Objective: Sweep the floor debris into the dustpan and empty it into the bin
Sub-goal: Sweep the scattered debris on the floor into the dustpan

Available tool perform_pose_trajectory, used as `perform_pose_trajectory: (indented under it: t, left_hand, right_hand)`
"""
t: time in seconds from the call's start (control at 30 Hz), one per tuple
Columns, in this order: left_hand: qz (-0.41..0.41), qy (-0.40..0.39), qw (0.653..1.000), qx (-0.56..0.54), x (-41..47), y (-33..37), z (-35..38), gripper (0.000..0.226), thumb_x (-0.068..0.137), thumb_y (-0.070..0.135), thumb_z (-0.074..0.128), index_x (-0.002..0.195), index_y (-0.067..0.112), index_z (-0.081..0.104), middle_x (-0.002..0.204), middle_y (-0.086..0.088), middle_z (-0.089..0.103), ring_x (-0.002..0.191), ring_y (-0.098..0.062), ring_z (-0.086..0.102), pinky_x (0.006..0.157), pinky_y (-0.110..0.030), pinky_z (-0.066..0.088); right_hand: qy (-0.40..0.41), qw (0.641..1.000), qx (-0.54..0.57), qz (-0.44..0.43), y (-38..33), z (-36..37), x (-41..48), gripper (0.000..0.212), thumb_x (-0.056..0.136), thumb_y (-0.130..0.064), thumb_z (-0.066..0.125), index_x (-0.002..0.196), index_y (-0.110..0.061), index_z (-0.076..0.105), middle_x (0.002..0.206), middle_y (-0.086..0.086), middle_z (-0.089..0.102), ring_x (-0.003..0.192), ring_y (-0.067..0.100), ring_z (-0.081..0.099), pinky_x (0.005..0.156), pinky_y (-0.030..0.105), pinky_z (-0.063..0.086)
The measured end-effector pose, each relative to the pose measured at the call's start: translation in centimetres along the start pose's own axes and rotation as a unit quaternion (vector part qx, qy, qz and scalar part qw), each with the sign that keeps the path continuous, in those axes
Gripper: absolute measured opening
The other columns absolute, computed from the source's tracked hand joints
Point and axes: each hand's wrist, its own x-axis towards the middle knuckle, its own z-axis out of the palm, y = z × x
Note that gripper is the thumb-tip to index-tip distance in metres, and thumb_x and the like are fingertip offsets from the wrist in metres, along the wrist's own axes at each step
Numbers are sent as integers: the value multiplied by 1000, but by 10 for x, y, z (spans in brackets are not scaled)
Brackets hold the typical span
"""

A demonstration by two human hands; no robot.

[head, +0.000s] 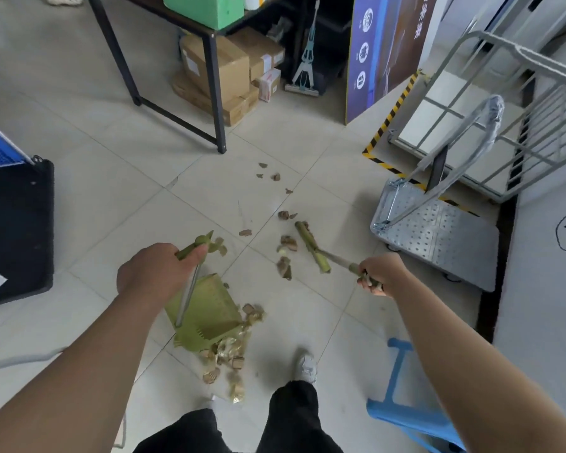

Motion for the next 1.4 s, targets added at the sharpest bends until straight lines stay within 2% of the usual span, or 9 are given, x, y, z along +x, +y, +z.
perform_pose_trajectory:
  t: [0.17, 0.3, 0.4, 0.53, 0.63, 0.77, 0.87, 1.13, 1.4]
  left_hand:
    - [-58, 14, 998, -27, -5, 21, 6, 72, 81, 82, 29, 55, 19, 52, 54, 2, 58, 53, -18, 54, 51, -27, 31]
    - [-105, 19, 994, -19, -12, 36, 12, 76, 80, 84, 25, 59, 16, 53, 58, -1, 60, 56, -19, 55, 51, -27, 32]
    - [-130, 18, 991, -13, -19, 47, 17, 78, 81, 83, 23, 60, 14, 53, 58, -3, 60, 56, -22, 56, 52, -28, 35]
    - [-147, 17, 989, -9, -25, 68, 20, 75, 83, 81, 25, 57, 14, 49, 56, -2, 57, 55, -22, 55, 52, -28, 33]
    - [-157, 16, 987, 0, -24, 86, 21, 75, 84, 81, 26, 58, 14, 50, 58, -2, 58, 56, -21, 55, 52, -28, 32]
    - [-168, 19, 986, -3, -17, 107, 21, 74, 84, 80, 27, 59, 15, 51, 57, -1, 58, 56, -21, 55, 52, -28, 33]
    - [-164, 20, 986, -11, -6, 128, 21, 74, 85, 80, 28, 58, 16, 54, 56, 0, 59, 55, -21, 55, 51, -27, 33]
    - [-118, 24, 992, -25, 29, 176, 25, 77, 83, 83, 25, 57, 15, 52, 54, 0, 58, 53, -20, 55, 50, -26, 31]
    - [-112, 25, 992, -47, 81, 195, 23, 73, 84, 81, 26, 55, 16, 45, 47, 2, 52, 47, -18, 51, 49, -26, 29]
  right_hand:
    - [-6, 997, -68, -42, -43, -8, 62, 21, 90, 0, 42, 70, -6, 44, 62, 13, 52, 38, 19, 53, 36, 16, 38]
    - [-46, 989, -142, -16, -64, -1, 85, 29, 93, -1, 34, 66, -9, 37, 41, 9, 46, 29, 15, 43, 34, 10, 22]
    - [-73, 973, -217, -43, -73, 12, 81, 23, 91, 0, 36, 70, -10, 38, 54, 11, 45, 37, 16, 44, 36, 15, 24]
    - [-116, 955, -265, -62, -81, 15, 69, 25, 86, 3, 41, 65, -10, 38, 46, 9, 46, 30, 15, 44, 32, 12, 27]
    - [-141, 941, -302, -67, -90, 4, 69, 27, 87, 4, 41, 63, -8, 41, 47, 10, 48, 46, 18, 51, 37, 18, 29]
    - [-171, 961, -216, -31, -106, -37, 90, 9, 90, 0, 45, 82, -2, 49, 54, 13, 52, 29, 15, 48, 29, 11, 28]
    - [-201, 972, -119, 14, -113, -85, 114, 12, 92, -5, 43, 84, 2, 49, 47, 13, 54, 25, 10, 40, 27, 8, 25]
    - [-107, 985, -132, -39, -111, -125, 129, 11, 92, -2, 46, 82, -1, 49, 66, 17, 55, 22, 12, 44, 28, 9, 27]
    - [-40, 989, -137, -31, -151, -118, 176, 10, 96, -3, 38, 91, -5, 48, 65, 14, 52, 20, 13, 41, 31, 9, 28]
